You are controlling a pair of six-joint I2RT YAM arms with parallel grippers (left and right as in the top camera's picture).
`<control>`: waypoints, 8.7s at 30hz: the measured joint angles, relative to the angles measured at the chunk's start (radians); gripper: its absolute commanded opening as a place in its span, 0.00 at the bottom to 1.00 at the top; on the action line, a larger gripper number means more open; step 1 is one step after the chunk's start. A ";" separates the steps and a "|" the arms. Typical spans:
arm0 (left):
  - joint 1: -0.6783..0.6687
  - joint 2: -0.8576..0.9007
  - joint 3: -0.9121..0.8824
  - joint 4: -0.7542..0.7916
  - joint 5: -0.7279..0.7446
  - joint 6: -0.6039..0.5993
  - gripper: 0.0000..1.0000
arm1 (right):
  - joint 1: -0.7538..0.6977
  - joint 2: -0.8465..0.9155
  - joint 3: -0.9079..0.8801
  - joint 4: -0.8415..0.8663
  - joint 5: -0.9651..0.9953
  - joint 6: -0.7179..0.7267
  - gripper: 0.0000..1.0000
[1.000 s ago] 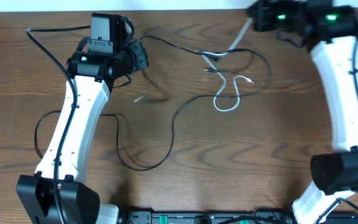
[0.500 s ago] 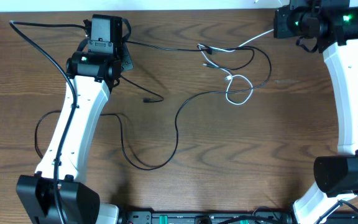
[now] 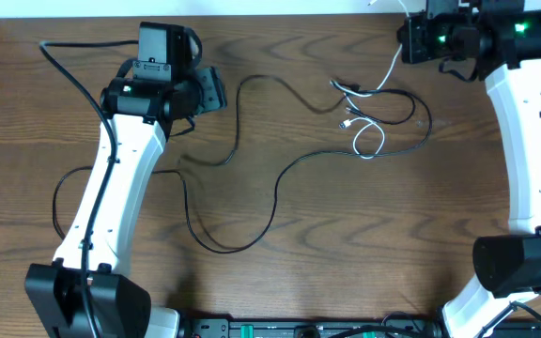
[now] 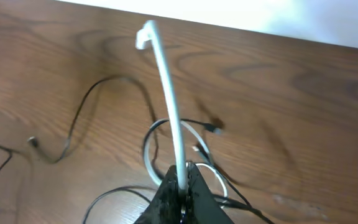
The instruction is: Untangle cables
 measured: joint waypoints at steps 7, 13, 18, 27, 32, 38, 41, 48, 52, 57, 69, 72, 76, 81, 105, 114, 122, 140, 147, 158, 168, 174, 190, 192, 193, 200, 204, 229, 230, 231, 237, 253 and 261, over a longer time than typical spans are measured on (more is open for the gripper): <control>-0.019 0.049 0.000 0.102 0.300 0.034 0.64 | 0.023 0.000 0.000 -0.001 -0.015 0.000 0.01; -0.114 0.187 -0.001 0.246 0.427 -0.031 0.64 | 0.023 0.000 0.000 -0.004 -0.015 0.000 0.01; -0.186 0.275 -0.005 0.430 0.457 -0.151 0.66 | 0.023 0.000 0.000 -0.004 -0.015 0.000 0.01; -0.230 0.386 -0.008 0.683 0.461 -0.369 0.71 | 0.023 0.000 0.000 -0.008 -0.015 0.000 0.01; -0.240 0.437 -0.009 0.720 0.460 -0.448 0.71 | 0.023 0.000 0.000 -0.008 -0.015 0.000 0.01; -0.247 0.443 -0.012 0.811 0.450 -0.509 0.71 | 0.023 0.000 0.000 -0.009 -0.015 0.000 0.01; -0.251 0.443 -0.012 0.812 0.427 -0.537 0.71 | 0.023 0.000 0.000 -0.014 -0.014 0.000 0.01; -0.290 0.446 -0.013 0.870 0.405 -0.579 0.71 | 0.023 0.000 0.000 -0.016 -0.014 0.000 0.01; -0.312 0.453 -0.013 0.882 0.398 -0.606 0.70 | 0.023 0.000 0.000 -0.020 -0.014 0.000 0.01; -0.315 0.455 -0.013 0.882 0.384 -0.620 0.66 | 0.023 0.000 0.000 -0.022 -0.014 0.000 0.01; -0.357 0.455 -0.013 0.863 0.295 -0.633 0.39 | 0.023 0.000 0.000 -0.031 -0.010 0.000 0.01; -0.380 0.455 -0.013 0.862 0.249 -0.628 0.08 | 0.023 0.000 0.000 -0.031 -0.010 0.000 0.01; -0.388 0.455 -0.013 0.863 0.207 -0.585 0.08 | 0.023 0.000 0.000 -0.038 0.002 0.000 0.01; -0.338 0.449 -0.013 0.774 0.196 -0.464 0.07 | 0.017 0.000 0.000 -0.042 0.071 0.037 0.01; -0.197 -0.127 -0.016 0.524 0.175 -0.206 0.07 | -0.106 0.106 -0.001 -0.047 -0.183 -0.214 0.85; -0.175 -0.127 0.008 0.681 0.175 -0.209 0.08 | -0.049 0.101 -0.001 -0.082 -0.274 -0.303 0.89; -0.122 -0.177 0.048 0.789 0.140 -0.227 0.07 | 0.007 0.101 -0.001 -0.082 -0.284 -0.340 0.92; -0.100 -0.189 0.055 1.040 -0.032 -0.441 0.07 | 0.210 0.182 -0.001 0.117 -0.348 -0.168 0.90; -0.060 -0.204 0.058 1.061 -0.143 -0.448 0.07 | 0.215 0.197 -0.001 0.133 -0.383 -0.168 0.88; 0.064 -0.320 0.105 0.834 -0.271 -0.369 0.07 | 0.244 0.299 -0.001 0.131 -0.387 -0.214 0.86; 0.150 -0.410 0.113 0.351 -0.274 -0.209 0.07 | 0.359 0.461 -0.001 0.204 -0.197 -0.219 0.82; 0.212 -0.436 0.114 0.109 -0.274 -0.178 0.07 | 0.400 0.513 -0.001 0.263 0.027 -0.132 0.75; 0.228 -0.428 0.114 -0.116 -0.274 -0.163 0.08 | 0.475 0.634 -0.001 0.379 0.261 -0.022 0.81; 0.228 -0.426 0.114 -0.126 -0.274 -0.161 0.07 | 0.483 0.644 -0.001 0.404 0.278 -0.024 0.81; 0.228 -0.425 0.114 -0.132 -0.274 -0.160 0.08 | 0.484 0.646 0.000 0.414 0.282 -0.024 0.80; 0.229 -0.407 0.114 -0.146 -0.274 -0.160 0.08 | 0.486 0.668 0.014 0.465 0.281 -0.024 0.40; 0.229 -0.402 0.114 -0.147 -0.274 -0.160 0.08 | 0.486 0.668 0.022 0.439 0.285 -0.021 0.06; 0.228 -0.402 0.114 -0.139 -0.274 -0.160 0.08 | -0.191 0.582 0.131 0.032 0.484 0.091 0.01; 0.228 -0.402 0.114 -0.138 -0.274 -0.160 0.08 | -0.230 0.570 0.137 0.022 0.486 0.092 0.01; 0.229 -0.402 0.114 -0.139 -0.274 -0.160 0.07 | -0.262 0.562 0.143 0.014 0.486 0.092 0.01; 0.228 -0.402 0.114 -0.139 -0.274 -0.160 0.07 | -0.495 0.535 0.166 -0.046 0.463 0.103 0.01; 0.228 -0.359 0.114 -0.138 -0.273 -0.160 0.07 | -0.654 0.535 0.502 -0.082 0.533 0.118 0.01; 0.228 -0.345 0.114 -0.131 -0.273 -0.160 0.07 | -0.704 0.535 0.778 -0.064 0.583 0.133 0.01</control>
